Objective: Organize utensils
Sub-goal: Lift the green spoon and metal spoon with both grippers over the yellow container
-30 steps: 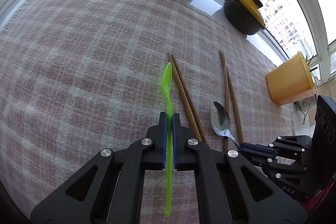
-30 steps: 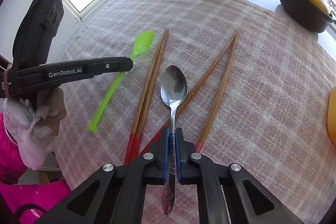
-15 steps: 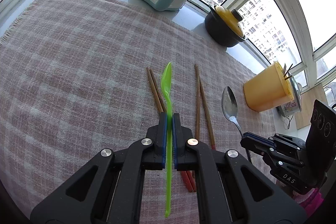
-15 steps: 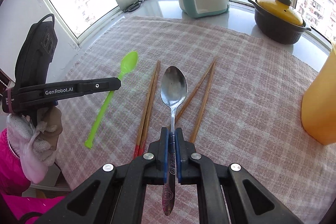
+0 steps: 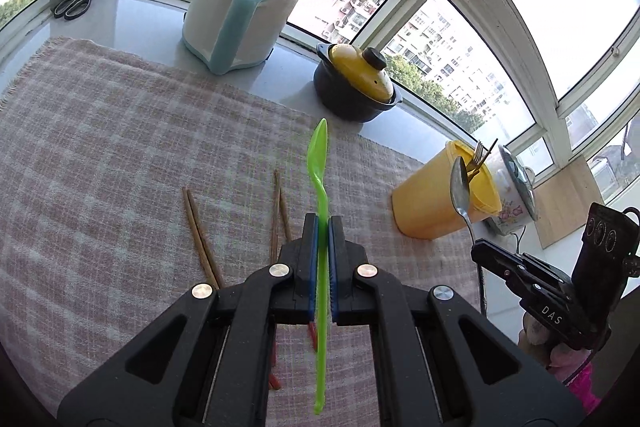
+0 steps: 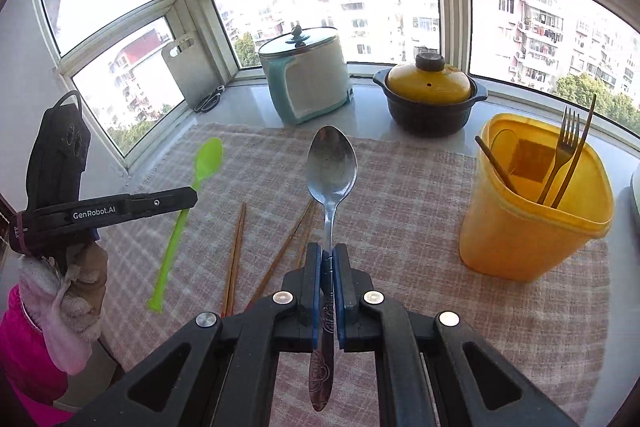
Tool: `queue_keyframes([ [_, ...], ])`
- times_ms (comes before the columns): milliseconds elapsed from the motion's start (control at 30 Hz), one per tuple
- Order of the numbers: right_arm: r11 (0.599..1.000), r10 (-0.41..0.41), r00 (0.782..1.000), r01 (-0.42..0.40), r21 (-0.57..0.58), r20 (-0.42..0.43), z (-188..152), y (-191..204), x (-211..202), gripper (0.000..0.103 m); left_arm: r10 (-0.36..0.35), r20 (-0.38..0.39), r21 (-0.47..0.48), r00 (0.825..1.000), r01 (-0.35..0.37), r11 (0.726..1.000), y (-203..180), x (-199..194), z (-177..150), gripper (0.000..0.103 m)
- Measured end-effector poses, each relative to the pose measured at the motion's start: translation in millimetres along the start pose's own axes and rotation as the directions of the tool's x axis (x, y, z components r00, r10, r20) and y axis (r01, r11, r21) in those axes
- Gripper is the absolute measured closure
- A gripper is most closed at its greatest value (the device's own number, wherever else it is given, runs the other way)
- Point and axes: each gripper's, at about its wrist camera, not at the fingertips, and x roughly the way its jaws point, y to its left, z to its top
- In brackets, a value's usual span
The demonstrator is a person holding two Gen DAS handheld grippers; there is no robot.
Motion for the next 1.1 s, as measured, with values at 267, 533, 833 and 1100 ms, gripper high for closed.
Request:
queue_keyframes([
  [267,0.999,-0.034,0.998,0.033,0.025,0.060,15.6,-51.0,-38.0,0.100,-0.040,0.054,0.042,0.998,0.038,0.998,-61.6,11.6,18.9,0.101],
  [533,0.996,-0.075,0.990,0.069,0.055,0.122,35.5,-104.5,-59.7,0.100,-0.093,0.083,0.110,0.992,0.083,0.990,-125.8,35.6,42.4,0.101],
  [833,0.991,-0.121,0.982,0.109,0.083,0.148,60.2,-153.6,-52.2,0.100,-0.125,0.095,0.134,0.988,0.112,0.985,-175.6,85.3,79.6,0.101],
  [1100,0.989,-0.130,0.982,0.119,0.088,0.139,71.5,-173.2,-31.3,0.100,-0.140,0.102,0.146,0.985,0.124,0.981,-195.3,127.7,110.0,0.101],
])
